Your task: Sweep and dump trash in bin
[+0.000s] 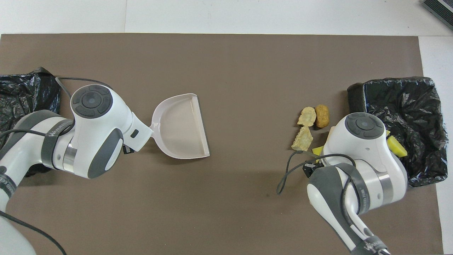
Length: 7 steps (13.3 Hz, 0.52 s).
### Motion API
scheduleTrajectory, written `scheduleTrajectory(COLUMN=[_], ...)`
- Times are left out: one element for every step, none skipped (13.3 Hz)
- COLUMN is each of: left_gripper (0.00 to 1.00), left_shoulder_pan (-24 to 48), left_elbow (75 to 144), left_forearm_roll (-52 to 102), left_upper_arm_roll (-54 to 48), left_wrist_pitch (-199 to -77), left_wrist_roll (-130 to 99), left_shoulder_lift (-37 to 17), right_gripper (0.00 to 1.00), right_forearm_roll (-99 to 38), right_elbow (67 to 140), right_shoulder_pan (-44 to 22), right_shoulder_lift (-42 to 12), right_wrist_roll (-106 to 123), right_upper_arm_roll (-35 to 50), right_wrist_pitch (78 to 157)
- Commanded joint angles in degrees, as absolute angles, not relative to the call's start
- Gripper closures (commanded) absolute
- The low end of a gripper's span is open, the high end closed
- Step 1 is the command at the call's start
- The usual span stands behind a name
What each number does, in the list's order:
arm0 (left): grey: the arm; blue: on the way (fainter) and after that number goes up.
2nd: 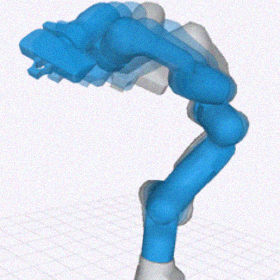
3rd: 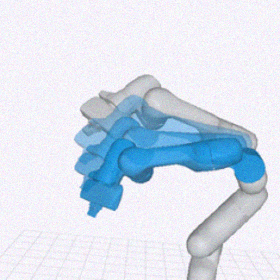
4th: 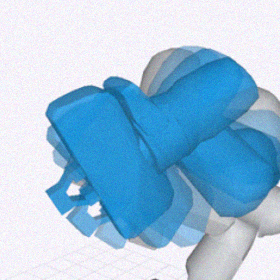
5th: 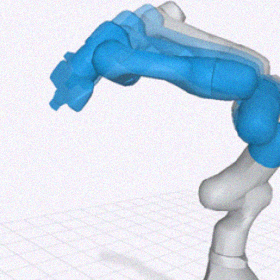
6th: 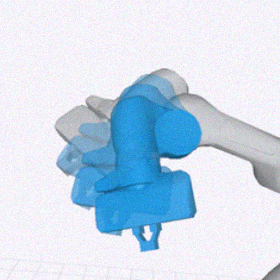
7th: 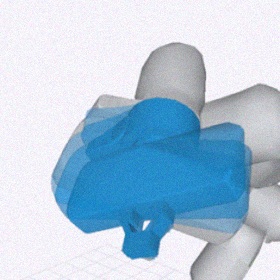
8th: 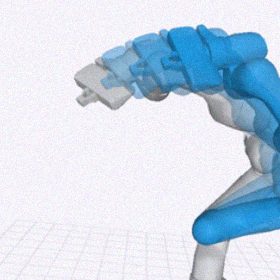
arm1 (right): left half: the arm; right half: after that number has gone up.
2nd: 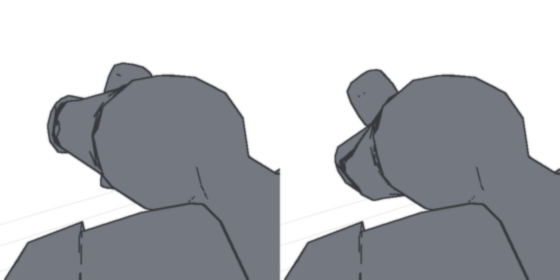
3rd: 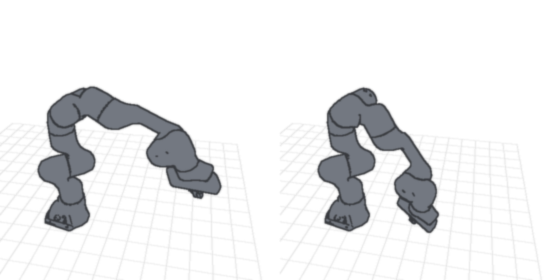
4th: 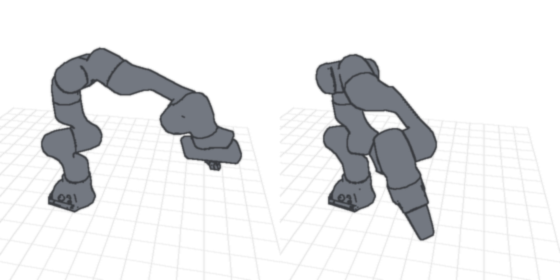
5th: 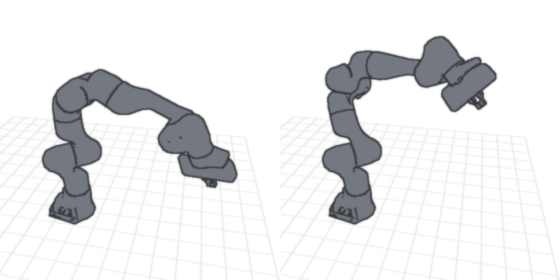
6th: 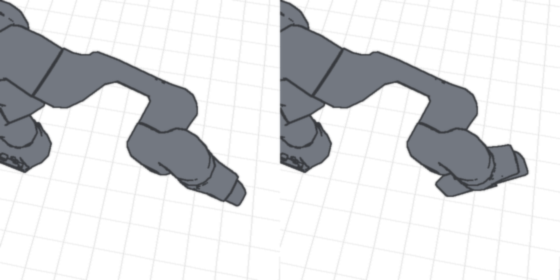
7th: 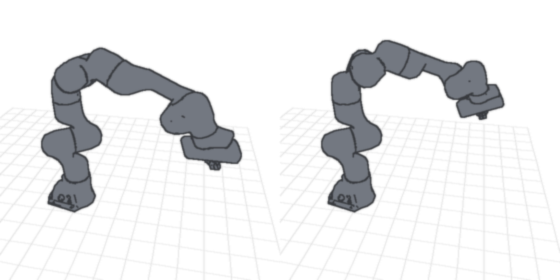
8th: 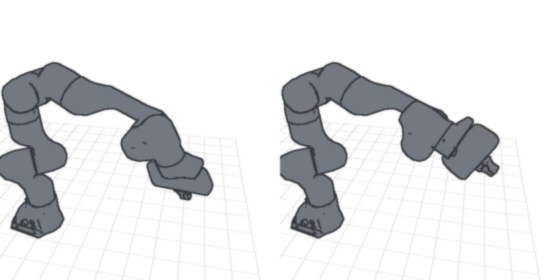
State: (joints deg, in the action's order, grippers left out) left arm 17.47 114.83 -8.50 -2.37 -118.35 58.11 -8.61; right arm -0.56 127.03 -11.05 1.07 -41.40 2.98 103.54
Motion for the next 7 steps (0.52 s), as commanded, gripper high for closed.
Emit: scheduleTrajectory(left_gripper=[1.0,1.0,1.0,1.0,1.0,1.0,1.0], left_shoulder_pan=[20.9,23.0,24.2,24.2,24.2,24.2,24.3], left_elbow=[117.0,117.0,117.0,116.5,116.7,116.8,116.9], left_forearm_roll=[-9.5,-9.5,-9.6,-9.7,-9.8,-9.9,-9.9], left_upper_arm_roll=[-1.8,-1.7,-1.7,-1.8,-1.8,-1.8,-1.8], left_wrist_pitch=[-118.4,-118.0,-118.7,-119.0,-119.1,-119.0,-119.2], left_wrist_roll=[53.8,52.0,49.9,49.7,49.8,49.8,49.8], left_shoulder_lift=[-6.3,-7.0,-7.7,-8.3,-8.3,-8.3,-8.2], right_gripper=[1.0,1.0,1.0,1.0,1.0,1.0,1.0], right_forearm_roll=[-1.3,-1.3,-1.3,-1.3,-1.2,-1.2,-1.3], right_elbow=[129.1,129.1,128.9,128.8,128.3,128.0,128.0], right_shoulder_pan=[-10.9,-11.1,-11.8,-12.4,-13.0,-14.1,-15.1], right_shoulder_lift=[1.5,1.4,1.1,0.9,0.0,-0.9,-1.2], right_wrist_roll=[-40.2,-39.8,-39.2,-38.9,-38.6,-38.3,-38.1], right_upper_arm_roll=[3.2,3.2,3.2,3.2,3.2,3.2,3.2], right_wrist_pitch=[106.3,106.7,108.0,109.2,109.8,110.7,111.7])
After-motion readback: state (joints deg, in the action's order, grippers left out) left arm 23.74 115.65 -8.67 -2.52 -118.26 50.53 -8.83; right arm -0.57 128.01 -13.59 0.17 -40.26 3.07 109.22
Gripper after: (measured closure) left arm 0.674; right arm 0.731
